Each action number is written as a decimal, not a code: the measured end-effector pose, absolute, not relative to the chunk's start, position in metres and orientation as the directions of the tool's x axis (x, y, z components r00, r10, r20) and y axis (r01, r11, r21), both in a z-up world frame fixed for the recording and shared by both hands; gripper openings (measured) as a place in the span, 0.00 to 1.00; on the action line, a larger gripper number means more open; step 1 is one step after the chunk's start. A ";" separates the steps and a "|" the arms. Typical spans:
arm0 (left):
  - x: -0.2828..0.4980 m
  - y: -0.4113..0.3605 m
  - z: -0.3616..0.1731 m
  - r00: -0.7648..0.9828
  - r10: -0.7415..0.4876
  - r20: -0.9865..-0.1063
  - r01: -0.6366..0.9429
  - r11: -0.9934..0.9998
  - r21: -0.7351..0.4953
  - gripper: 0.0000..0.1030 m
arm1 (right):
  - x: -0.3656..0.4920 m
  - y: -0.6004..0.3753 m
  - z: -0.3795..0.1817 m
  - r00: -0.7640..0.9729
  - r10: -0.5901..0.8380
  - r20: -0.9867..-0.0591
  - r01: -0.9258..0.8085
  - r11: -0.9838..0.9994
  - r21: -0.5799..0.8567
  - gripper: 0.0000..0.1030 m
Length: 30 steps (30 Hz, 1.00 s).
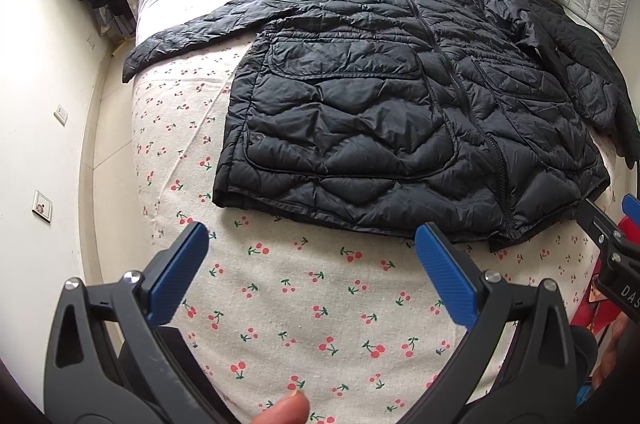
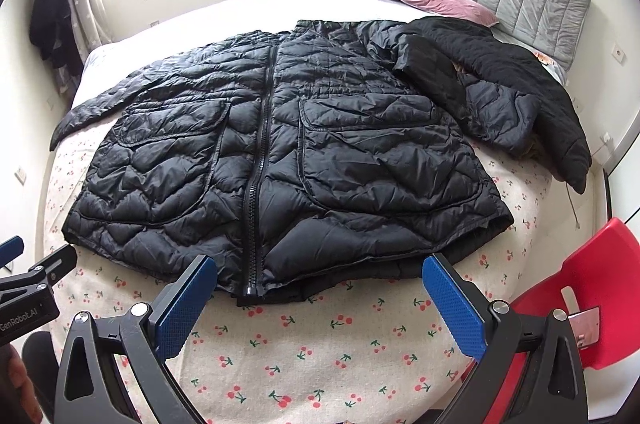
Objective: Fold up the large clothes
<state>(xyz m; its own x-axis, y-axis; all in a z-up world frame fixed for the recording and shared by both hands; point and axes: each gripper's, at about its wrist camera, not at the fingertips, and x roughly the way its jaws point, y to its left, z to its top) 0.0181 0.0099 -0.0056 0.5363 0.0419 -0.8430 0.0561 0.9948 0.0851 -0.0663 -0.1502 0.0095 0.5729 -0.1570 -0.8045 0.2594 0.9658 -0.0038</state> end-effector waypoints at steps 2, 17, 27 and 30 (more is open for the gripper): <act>0.020 0.010 -0.006 0.535 0.043 -0.844 0.054 0.995 0.086 1.00 | -0.065 -0.151 0.009 0.573 -0.157 -0.804 0.262 0.965 -0.003 1.00; 0.025 0.009 -0.014 0.521 0.042 -0.852 0.048 0.996 0.079 1.00 | -0.061 -0.163 0.003 0.562 -0.147 -0.814 0.277 0.961 0.018 1.00; 0.032 0.012 -0.018 0.518 0.053 -0.854 0.041 0.995 0.087 1.00 | -0.055 -0.173 0.001 0.557 -0.148 -0.817 0.274 0.962 0.013 1.00; 0.034 0.014 -0.018 0.524 0.061 -0.850 0.037 0.995 0.094 1.00 | -0.053 -0.177 -0.002 0.555 -0.134 -0.821 0.272 0.962 0.027 1.00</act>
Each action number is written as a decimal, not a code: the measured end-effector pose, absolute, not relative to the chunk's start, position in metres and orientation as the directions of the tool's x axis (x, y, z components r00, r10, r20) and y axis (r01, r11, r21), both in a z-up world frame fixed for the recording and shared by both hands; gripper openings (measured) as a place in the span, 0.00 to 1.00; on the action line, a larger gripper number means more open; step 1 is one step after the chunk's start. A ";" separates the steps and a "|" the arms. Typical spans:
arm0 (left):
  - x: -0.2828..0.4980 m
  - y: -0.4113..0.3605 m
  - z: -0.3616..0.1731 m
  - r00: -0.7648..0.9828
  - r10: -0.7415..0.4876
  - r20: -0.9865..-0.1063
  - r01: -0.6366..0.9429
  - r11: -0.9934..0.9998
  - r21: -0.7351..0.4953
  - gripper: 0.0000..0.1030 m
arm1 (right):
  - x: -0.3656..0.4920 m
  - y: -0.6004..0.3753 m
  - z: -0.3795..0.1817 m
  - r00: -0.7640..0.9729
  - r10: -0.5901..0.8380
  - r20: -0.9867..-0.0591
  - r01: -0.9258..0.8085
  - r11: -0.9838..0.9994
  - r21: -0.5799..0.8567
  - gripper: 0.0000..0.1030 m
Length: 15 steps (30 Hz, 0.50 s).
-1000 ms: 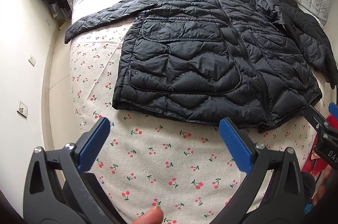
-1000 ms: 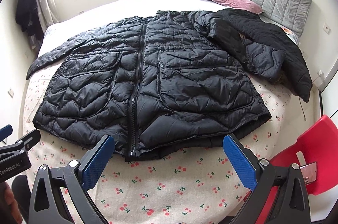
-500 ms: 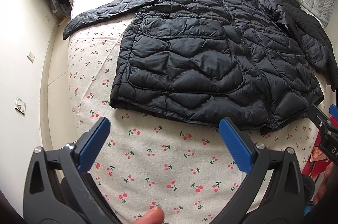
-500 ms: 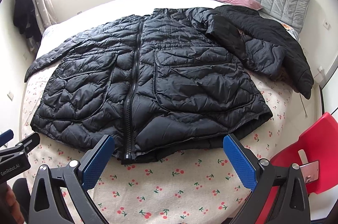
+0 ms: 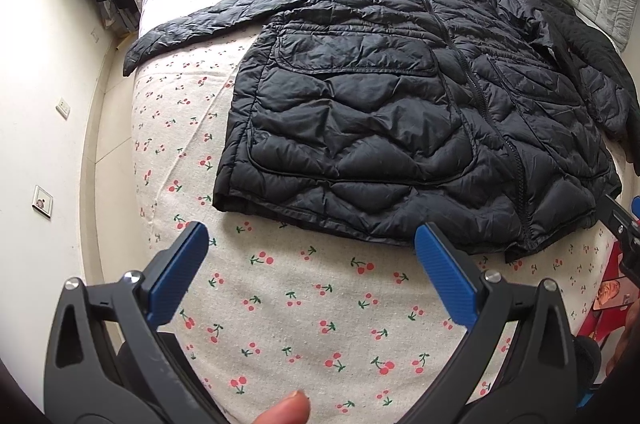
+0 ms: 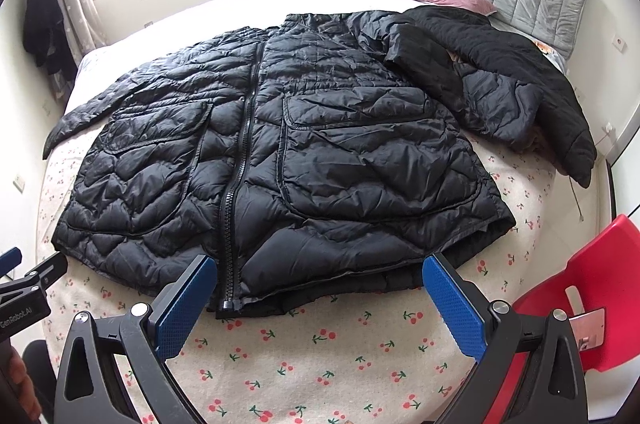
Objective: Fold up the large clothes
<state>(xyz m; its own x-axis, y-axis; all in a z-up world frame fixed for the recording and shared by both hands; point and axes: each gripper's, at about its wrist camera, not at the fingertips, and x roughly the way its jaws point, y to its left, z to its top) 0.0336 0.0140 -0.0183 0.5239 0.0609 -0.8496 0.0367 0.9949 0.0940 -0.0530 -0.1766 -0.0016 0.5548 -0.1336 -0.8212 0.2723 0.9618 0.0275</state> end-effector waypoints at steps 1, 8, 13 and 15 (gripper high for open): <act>0.035 0.014 -0.018 0.529 0.059 -0.846 0.044 0.994 0.097 1.00 | -0.052 -0.178 -0.003 0.551 -0.127 -0.825 0.270 0.962 0.031 1.00; 0.058 0.026 -0.026 0.530 -0.003 -0.848 0.165 0.981 0.100 1.00 | -0.042 -0.203 -0.004 0.588 -0.073 -0.806 0.192 0.980 0.051 1.00; 0.088 0.060 -0.032 0.465 -0.087 -0.881 0.210 0.978 0.014 1.00 | -0.029 -0.257 -0.017 0.579 -0.034 -0.815 0.183 0.979 0.089 1.00; 0.101 0.073 -0.039 0.443 -0.126 -0.888 0.220 0.975 -0.029 1.00 | -0.024 -0.283 -0.024 0.568 -0.041 -0.822 0.210 0.973 0.096 1.00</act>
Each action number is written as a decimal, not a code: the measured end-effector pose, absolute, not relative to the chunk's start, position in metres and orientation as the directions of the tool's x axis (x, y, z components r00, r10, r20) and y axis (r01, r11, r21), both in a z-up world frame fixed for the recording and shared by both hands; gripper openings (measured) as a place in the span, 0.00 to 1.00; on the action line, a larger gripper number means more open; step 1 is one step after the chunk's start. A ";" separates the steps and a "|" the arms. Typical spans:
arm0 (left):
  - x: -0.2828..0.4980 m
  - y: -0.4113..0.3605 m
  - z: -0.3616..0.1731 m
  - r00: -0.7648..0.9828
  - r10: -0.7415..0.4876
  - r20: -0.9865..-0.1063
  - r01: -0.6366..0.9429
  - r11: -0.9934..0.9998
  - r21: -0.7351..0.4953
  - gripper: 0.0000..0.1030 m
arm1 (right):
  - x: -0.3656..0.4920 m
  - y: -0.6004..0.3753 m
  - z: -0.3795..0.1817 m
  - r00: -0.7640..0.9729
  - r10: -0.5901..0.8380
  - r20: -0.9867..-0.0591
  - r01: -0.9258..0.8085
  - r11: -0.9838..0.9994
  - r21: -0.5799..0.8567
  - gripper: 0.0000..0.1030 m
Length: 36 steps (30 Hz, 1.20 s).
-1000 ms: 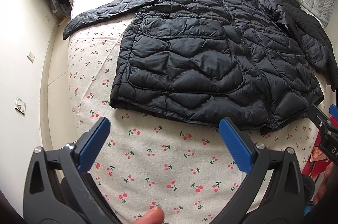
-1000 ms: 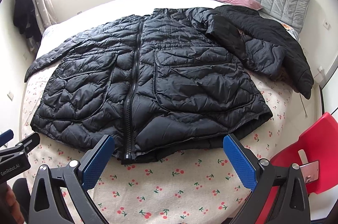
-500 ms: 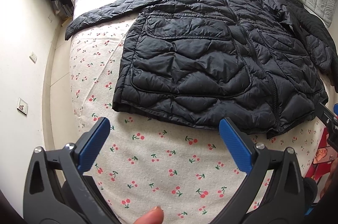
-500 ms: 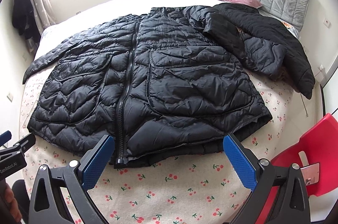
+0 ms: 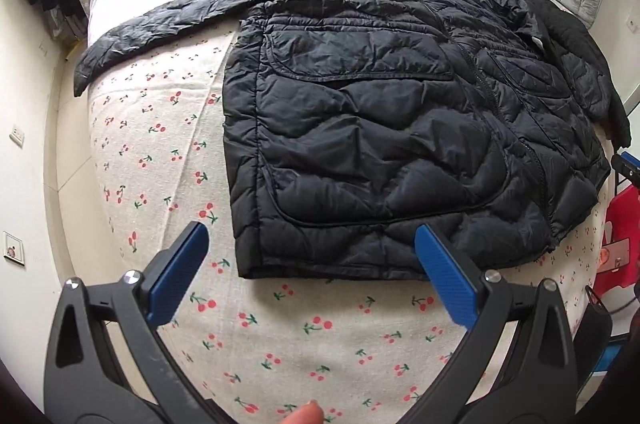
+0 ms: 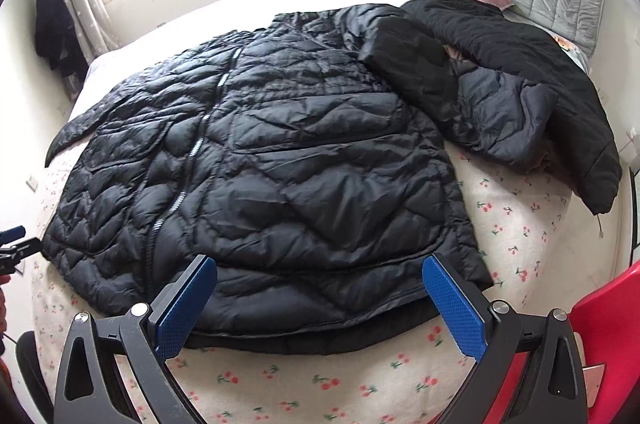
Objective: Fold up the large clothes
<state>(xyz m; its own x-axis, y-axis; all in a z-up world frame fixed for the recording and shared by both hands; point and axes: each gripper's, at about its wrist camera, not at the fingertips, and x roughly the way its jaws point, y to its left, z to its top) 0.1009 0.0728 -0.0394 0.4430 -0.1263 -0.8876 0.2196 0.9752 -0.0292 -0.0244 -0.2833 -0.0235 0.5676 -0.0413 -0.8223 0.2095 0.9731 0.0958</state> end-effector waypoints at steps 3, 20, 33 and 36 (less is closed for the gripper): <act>0.120 0.090 -0.056 0.396 -0.186 -0.900 0.214 0.971 -0.106 0.94 | -0.019 -0.324 -0.036 0.547 -0.029 -0.836 0.245 0.961 0.127 1.00; 0.128 0.099 -0.059 0.355 -0.408 -0.841 0.206 0.912 -0.355 0.13 | 0.006 -0.390 -0.086 0.561 0.158 -0.813 0.322 0.862 0.390 0.09; 0.087 0.140 -0.021 0.357 -0.200 -0.912 0.238 0.964 -0.118 0.27 | -0.023 -0.356 -0.045 0.459 0.209 -0.864 0.175 0.932 0.318 0.27; 0.087 0.137 -0.022 0.405 -0.086 -0.910 0.224 0.974 0.007 0.58 | -0.020 -0.376 -0.040 0.465 0.101 -0.880 0.223 0.948 0.227 0.58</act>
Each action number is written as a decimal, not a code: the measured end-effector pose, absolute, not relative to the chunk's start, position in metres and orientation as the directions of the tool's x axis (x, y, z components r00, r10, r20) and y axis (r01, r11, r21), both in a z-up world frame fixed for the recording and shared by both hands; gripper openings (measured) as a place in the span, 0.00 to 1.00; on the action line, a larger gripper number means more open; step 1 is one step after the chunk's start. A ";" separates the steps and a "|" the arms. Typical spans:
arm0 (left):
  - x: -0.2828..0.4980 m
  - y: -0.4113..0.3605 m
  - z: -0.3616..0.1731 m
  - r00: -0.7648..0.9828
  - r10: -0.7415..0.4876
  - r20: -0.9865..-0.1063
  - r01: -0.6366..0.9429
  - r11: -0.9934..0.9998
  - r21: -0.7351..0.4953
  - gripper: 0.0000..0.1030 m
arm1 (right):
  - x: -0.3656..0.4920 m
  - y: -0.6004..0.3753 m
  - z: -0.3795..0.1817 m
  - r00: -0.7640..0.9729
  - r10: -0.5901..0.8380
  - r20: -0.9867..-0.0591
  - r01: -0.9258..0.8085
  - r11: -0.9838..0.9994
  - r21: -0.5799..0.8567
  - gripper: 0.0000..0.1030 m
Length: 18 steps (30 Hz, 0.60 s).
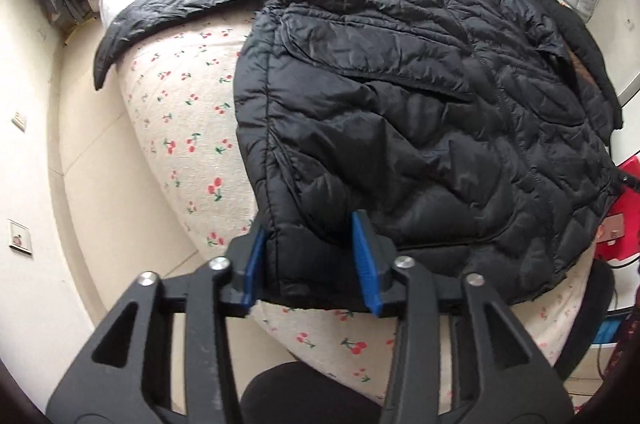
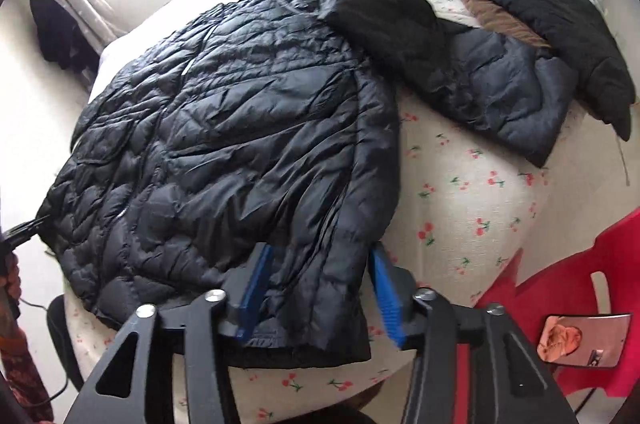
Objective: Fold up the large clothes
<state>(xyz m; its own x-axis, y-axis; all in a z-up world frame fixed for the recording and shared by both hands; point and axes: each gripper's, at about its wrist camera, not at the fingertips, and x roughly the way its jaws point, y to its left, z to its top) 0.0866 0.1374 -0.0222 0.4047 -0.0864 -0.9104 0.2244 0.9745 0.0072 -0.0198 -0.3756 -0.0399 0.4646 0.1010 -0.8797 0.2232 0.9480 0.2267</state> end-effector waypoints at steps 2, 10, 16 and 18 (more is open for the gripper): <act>0.086 0.137 -0.011 0.463 -0.067 -0.884 0.217 0.975 0.040 0.72 | -0.024 -0.404 -0.032 0.498 0.045 -0.866 0.281 0.937 0.210 0.66; 0.096 0.108 0.010 0.522 -0.110 -0.846 0.254 0.967 0.031 0.80 | -0.012 -0.514 -0.034 0.589 -0.129 -0.798 0.548 0.790 0.276 0.72; 0.106 0.060 0.006 0.486 -0.145 -0.862 0.324 0.946 0.023 0.80 | 0.031 -0.551 -0.073 0.571 -0.180 -0.801 0.603 0.754 0.260 0.69; 0.113 0.043 0.006 0.465 -0.156 -0.872 0.341 0.940 0.014 0.80 | 0.044 -0.554 -0.080 0.563 -0.196 -0.803 0.608 0.756 0.242 0.35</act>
<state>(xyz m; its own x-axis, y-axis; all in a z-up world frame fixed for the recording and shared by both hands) 0.1125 0.0431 0.0059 0.4649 -0.1556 -0.8716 0.3411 0.9399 0.0142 0.0437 -0.5542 -0.0803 0.5631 -0.1958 -0.8028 0.6079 0.7562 0.2420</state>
